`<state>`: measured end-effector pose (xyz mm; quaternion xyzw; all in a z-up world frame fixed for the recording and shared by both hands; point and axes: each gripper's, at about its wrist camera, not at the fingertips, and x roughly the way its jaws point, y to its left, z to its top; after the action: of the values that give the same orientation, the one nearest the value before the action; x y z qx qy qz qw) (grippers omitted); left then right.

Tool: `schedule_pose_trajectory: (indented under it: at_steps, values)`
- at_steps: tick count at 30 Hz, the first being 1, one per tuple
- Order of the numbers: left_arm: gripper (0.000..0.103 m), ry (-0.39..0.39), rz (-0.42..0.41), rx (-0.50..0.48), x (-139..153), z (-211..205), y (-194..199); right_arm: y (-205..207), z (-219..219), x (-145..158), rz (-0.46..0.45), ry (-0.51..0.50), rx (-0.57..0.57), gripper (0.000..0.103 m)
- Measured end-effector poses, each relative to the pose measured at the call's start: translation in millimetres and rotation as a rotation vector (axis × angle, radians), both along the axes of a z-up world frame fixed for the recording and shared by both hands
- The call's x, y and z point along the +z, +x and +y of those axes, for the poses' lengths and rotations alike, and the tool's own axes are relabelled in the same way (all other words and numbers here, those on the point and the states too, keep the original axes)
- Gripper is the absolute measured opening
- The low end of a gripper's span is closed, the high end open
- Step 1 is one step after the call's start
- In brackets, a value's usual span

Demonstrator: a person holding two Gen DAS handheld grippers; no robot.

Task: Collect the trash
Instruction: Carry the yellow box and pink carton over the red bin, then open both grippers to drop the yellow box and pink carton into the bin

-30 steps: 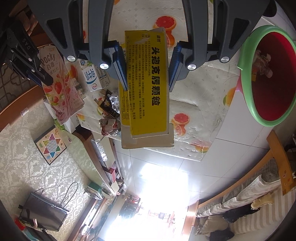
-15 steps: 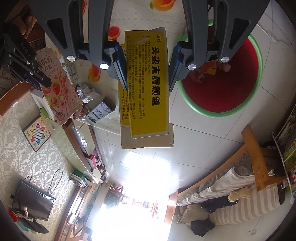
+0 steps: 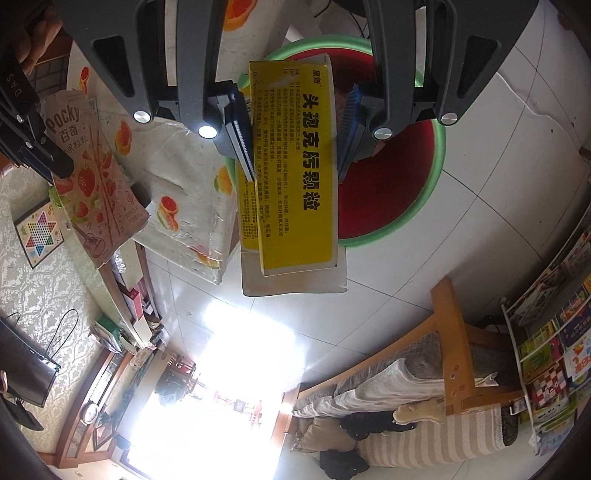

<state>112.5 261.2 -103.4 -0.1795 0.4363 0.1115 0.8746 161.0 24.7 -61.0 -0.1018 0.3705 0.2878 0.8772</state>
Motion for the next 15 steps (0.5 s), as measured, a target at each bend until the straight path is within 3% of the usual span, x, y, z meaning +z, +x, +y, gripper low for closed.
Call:
schedule_pose_trajectory:
  at_steps: [9,12,15]
  values:
    - [0.041,-0.014,0.050,0.031,-16,31,-3,-4,46,-4,0.016,0.007,0.066,0.019]
    - [0.068,-0.008,0.059,0.044,-17,38,-6,-7,59,-5,0.019,0.006,0.085,0.019]
    - [0.074,-0.003,0.052,0.063,-16,46,-11,-9,71,-6,0.021,0.006,0.104,0.019]
